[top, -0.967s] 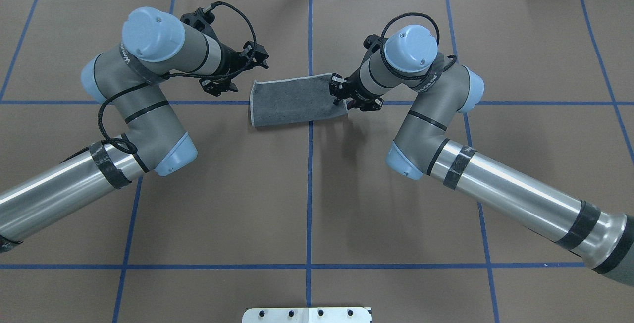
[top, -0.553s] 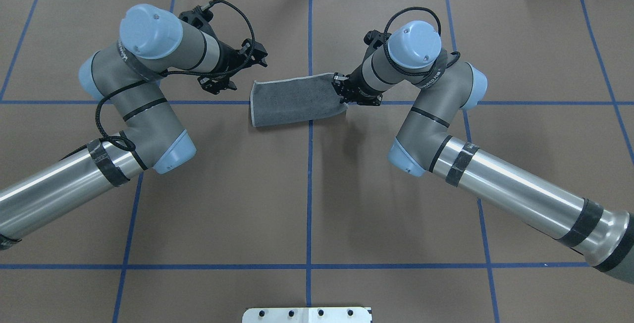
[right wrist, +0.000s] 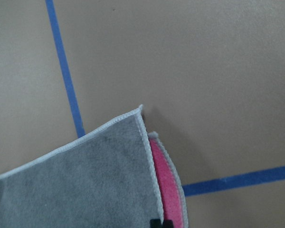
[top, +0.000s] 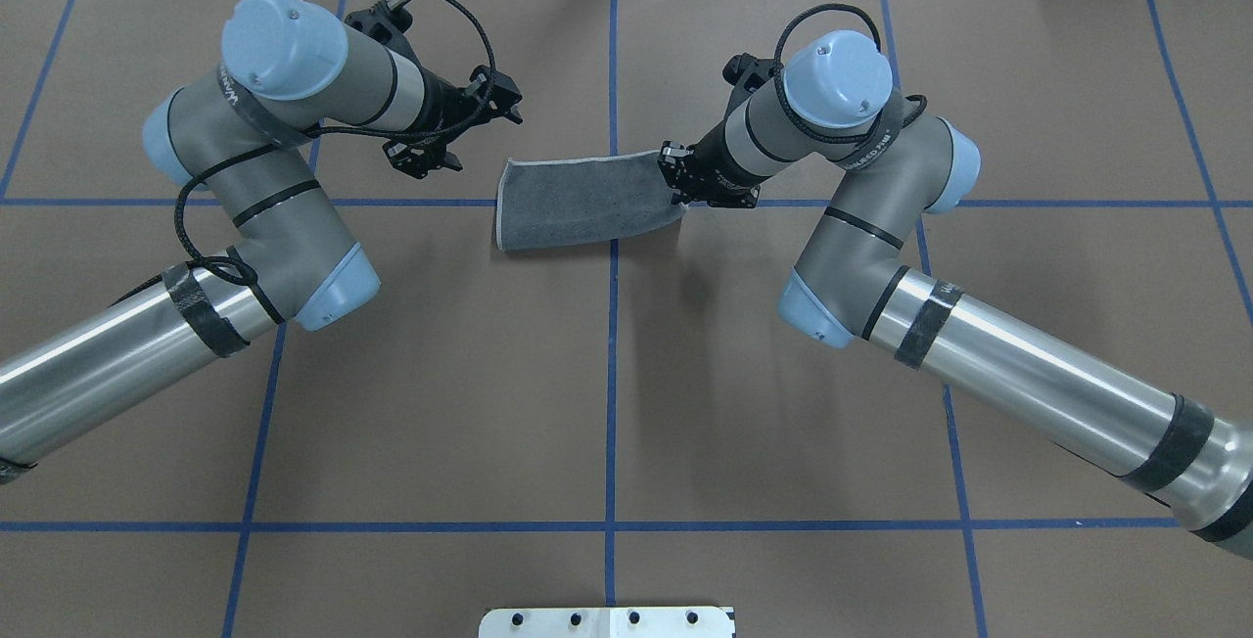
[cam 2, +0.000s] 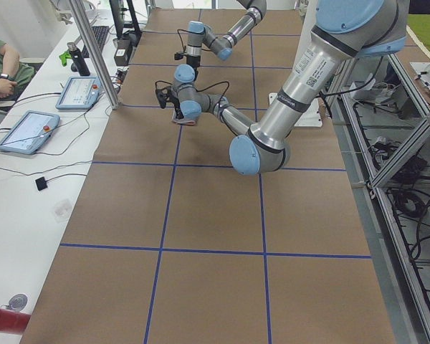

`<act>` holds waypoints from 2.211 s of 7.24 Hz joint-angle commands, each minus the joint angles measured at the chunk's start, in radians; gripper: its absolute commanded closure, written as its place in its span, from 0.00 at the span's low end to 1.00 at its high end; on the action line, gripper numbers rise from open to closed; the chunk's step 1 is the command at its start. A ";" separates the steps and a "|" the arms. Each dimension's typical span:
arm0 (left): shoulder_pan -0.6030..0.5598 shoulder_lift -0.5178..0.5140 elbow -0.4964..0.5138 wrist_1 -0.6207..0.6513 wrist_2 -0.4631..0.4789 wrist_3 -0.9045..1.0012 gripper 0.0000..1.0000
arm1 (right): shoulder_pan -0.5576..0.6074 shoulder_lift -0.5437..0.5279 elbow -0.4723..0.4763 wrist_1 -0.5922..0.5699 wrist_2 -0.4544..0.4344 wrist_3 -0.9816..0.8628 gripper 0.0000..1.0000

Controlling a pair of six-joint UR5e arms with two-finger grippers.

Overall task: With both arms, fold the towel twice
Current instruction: 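Grasp the towel end with the right gripper and drag it toward the robot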

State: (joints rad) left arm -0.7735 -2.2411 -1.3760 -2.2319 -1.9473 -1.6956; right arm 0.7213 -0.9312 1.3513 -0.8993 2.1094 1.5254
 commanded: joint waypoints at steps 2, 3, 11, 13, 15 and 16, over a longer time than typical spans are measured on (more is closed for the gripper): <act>-0.001 0.000 0.000 0.000 -0.001 0.001 0.01 | 0.059 -0.102 0.124 -0.003 0.135 -0.001 1.00; -0.003 0.000 0.000 0.002 -0.001 0.001 0.01 | 0.059 -0.130 0.155 -0.003 0.139 -0.001 1.00; -0.024 0.011 0.002 0.002 -0.007 0.016 0.00 | -0.227 -0.147 0.324 -0.001 0.222 0.239 1.00; -0.029 0.017 0.002 0.002 -0.007 0.016 0.00 | -0.256 -0.130 0.315 -0.001 0.195 0.248 0.01; -0.026 0.015 0.000 0.002 -0.007 0.016 0.00 | -0.257 -0.129 0.324 0.007 0.150 0.245 0.00; -0.023 0.015 -0.002 0.000 -0.007 0.016 0.00 | -0.244 -0.129 0.327 0.008 0.149 0.243 0.00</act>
State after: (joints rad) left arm -0.7989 -2.2253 -1.3759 -2.2308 -1.9543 -1.6798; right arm 0.4689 -1.0610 1.6739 -0.8933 2.2672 1.7694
